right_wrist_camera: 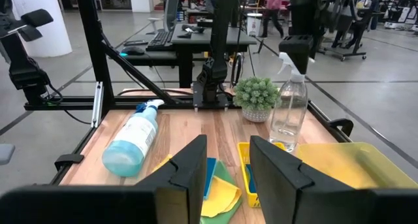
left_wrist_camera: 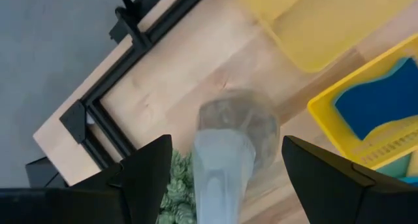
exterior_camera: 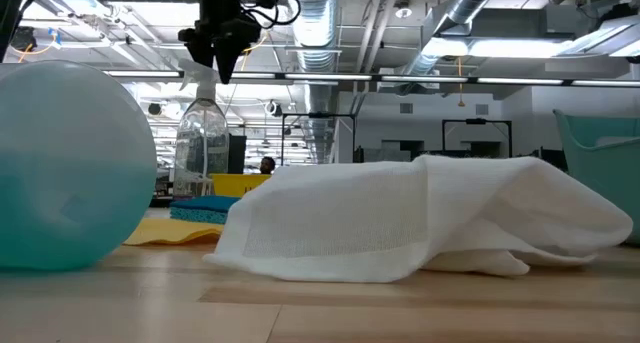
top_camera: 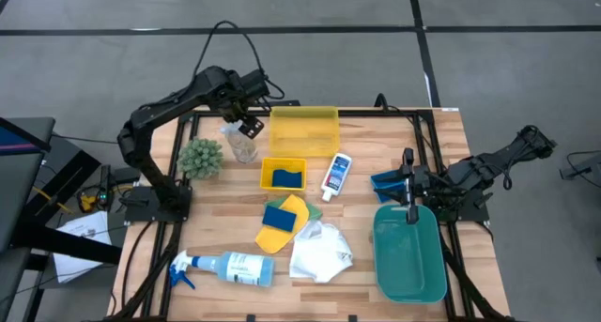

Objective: Pick & Place Kitchen Items
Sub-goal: Put the transparent spray bottle into the top yellow bin

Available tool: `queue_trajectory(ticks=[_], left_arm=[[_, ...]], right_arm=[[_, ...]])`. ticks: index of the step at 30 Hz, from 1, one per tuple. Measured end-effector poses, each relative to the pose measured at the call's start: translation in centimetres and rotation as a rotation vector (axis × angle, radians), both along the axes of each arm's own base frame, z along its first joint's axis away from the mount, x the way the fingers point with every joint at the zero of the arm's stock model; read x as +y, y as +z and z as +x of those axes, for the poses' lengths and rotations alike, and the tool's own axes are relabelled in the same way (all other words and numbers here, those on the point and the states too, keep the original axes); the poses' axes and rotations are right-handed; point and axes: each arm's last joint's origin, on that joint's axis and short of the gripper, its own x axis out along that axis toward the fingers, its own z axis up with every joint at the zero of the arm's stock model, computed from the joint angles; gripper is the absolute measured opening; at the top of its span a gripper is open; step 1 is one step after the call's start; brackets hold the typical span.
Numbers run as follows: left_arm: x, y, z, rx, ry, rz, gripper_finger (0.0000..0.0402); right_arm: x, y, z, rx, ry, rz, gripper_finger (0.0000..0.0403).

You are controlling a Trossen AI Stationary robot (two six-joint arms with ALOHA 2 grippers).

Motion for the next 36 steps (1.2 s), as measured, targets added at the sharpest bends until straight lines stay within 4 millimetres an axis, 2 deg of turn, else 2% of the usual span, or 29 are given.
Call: queue_trajectory(ticks=[5,15,29,36], left_arm=[[-0.1,-0.3,-0.1,0.016,0.001,-0.009,0.0285],[0.0,-3.0,0.0,0.081,-0.010,-0.045,0.0285],[0.1,-3.0,-0.1,0.053,-0.011,-0.095,0.0283],[0.1,-3.0,-0.1,0.060,-0.011,-0.099,0.0244]], right_arm=[[0.0,0.0,0.0,0.001,0.001,0.000,0.0108],[0.0,0.0,0.0,0.001,0.001,-0.001,0.0108],[0.0,0.0,0.0,0.001,0.001,-0.002,0.0108],[0.0,0.0,0.0,0.002,0.001,-0.003,0.0108]])
